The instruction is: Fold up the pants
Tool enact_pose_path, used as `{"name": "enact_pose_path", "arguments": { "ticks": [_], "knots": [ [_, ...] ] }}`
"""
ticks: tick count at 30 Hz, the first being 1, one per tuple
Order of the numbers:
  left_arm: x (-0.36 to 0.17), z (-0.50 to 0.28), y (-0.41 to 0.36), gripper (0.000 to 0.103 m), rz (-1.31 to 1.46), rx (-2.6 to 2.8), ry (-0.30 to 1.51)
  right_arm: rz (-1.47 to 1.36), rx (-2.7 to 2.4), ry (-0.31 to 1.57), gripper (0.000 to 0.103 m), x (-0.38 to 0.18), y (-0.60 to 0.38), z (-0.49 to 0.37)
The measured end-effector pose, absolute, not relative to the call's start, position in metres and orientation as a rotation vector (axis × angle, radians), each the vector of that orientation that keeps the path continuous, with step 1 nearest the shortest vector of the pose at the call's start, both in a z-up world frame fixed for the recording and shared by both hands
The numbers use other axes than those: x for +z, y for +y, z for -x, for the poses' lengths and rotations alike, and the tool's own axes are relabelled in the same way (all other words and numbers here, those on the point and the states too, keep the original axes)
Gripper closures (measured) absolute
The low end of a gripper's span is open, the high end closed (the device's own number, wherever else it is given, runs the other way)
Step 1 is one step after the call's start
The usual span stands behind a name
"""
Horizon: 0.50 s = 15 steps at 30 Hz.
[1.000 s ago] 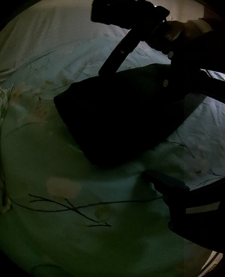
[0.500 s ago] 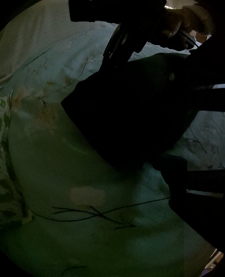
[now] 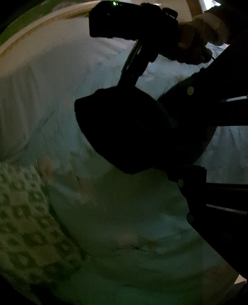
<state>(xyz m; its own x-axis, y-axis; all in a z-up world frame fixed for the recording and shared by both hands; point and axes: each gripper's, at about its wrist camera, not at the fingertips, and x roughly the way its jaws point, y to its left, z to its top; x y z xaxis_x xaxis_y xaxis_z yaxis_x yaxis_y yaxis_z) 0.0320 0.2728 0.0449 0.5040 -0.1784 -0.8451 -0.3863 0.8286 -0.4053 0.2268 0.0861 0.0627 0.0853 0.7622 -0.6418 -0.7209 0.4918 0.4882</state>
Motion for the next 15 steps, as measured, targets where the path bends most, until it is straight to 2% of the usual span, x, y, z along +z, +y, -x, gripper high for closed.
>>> {"name": "enact_pose_path", "arguments": {
  "ticks": [8,15],
  "knots": [
    [0.089,-0.031,0.219,0.089,0.503,0.031,1.01,-0.195,1.044,0.905,0.085,0.082,0.016,-0.2],
    [0.113,-0.03,0.148,0.09,0.338,-0.091,1.002,-0.325,0.986,0.836,0.086,0.078,-0.055,-0.176]
  ]
}}
